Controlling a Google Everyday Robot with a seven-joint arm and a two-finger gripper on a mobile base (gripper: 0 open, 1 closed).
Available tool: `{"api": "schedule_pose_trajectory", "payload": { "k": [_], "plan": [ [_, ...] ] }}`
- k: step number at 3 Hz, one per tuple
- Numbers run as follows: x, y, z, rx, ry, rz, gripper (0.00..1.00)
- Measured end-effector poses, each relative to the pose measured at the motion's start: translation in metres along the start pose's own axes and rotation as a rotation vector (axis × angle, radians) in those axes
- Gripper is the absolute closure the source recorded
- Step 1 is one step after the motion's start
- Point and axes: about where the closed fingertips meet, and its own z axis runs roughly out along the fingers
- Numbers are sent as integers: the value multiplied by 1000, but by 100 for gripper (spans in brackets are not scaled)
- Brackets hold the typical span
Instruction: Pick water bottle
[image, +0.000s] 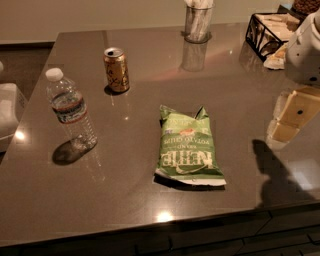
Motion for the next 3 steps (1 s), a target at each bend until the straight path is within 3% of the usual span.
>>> {"api": "schedule_pose_trajectory", "payload": {
  "k": [1, 2, 3],
  "plan": [
    [0, 0, 0, 2, -1, 0, 0],
    [-16, 0, 4, -12, -55, 2, 0],
    [-53, 3, 19, -48, -143, -7, 0]
  ]
}}
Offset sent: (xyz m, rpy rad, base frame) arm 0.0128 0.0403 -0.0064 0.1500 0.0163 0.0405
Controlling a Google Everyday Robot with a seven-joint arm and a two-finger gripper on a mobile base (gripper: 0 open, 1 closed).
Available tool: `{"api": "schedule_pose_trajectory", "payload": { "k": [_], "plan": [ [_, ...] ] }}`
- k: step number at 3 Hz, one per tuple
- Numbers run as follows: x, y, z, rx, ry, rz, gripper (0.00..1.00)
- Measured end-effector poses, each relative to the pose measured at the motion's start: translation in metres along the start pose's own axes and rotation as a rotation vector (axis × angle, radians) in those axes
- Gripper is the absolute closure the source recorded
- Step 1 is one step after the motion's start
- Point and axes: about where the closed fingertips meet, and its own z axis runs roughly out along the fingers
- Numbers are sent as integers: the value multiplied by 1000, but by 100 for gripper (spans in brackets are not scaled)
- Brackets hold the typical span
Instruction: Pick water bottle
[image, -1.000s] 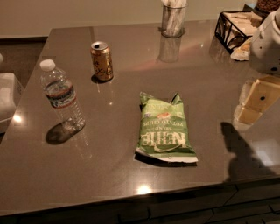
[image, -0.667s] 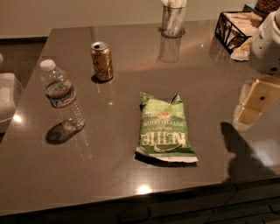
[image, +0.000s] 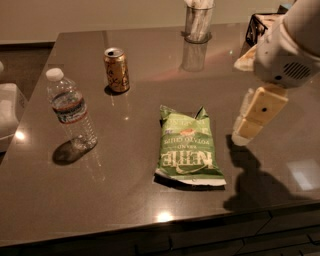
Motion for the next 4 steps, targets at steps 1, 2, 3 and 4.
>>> {"api": "schedule_pose_trajectory", "payload": {
  "k": [1, 2, 3, 4],
  "plan": [
    [-24, 3, 17, -36, -62, -8, 0],
    [-60, 10, 39, -73, -143, -14, 0],
    [-106, 11, 58, -87, -224, -27, 0],
    [-154, 8, 73, -108, -300, -31, 0]
  ]
}}
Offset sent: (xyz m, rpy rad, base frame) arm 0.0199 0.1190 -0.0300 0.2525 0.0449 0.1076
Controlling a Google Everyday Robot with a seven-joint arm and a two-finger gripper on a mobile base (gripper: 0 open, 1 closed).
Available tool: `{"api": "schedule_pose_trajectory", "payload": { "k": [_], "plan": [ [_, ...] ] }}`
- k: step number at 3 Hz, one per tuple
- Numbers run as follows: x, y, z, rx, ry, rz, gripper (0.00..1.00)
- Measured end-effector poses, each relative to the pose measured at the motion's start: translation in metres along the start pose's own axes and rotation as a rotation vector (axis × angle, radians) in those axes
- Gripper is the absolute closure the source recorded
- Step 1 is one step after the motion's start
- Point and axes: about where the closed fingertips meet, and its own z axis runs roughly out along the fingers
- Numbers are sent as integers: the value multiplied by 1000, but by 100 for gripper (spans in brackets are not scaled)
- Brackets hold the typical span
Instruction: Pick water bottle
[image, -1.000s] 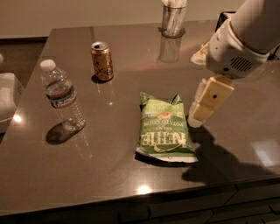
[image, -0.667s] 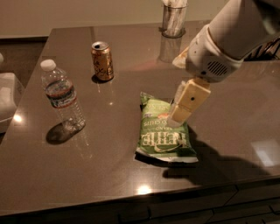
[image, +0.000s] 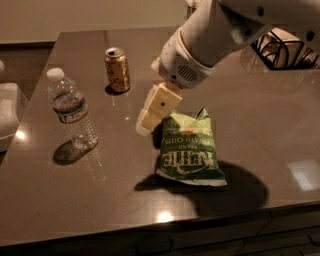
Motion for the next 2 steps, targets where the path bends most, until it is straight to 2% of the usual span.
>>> {"api": "schedule_pose_trajectory", "payload": {
  "k": [1, 2],
  "plan": [
    [-40, -4, 32, -15, -56, -5, 0],
    [-73, 5, 60, -57, -99, -35, 0]
  ]
}}
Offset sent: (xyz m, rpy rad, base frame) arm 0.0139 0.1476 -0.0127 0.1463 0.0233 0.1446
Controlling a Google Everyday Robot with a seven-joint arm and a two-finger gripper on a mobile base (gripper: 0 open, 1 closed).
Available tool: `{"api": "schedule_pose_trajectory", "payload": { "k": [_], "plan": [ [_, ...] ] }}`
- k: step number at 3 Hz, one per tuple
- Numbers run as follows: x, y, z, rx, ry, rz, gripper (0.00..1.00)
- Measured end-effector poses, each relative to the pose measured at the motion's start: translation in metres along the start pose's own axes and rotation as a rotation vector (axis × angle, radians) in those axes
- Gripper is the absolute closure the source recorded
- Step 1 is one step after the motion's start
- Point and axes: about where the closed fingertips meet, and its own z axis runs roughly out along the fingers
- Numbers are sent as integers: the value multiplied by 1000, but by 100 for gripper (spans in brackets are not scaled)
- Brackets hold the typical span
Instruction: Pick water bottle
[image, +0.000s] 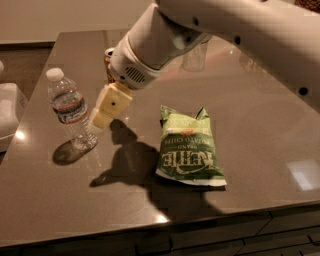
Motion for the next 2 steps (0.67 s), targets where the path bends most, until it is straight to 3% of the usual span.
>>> {"api": "schedule_pose_trajectory", "payload": {
  "k": [2],
  "plan": [
    [-56, 23, 34, -105, -99, -43, 0]
  ]
}}
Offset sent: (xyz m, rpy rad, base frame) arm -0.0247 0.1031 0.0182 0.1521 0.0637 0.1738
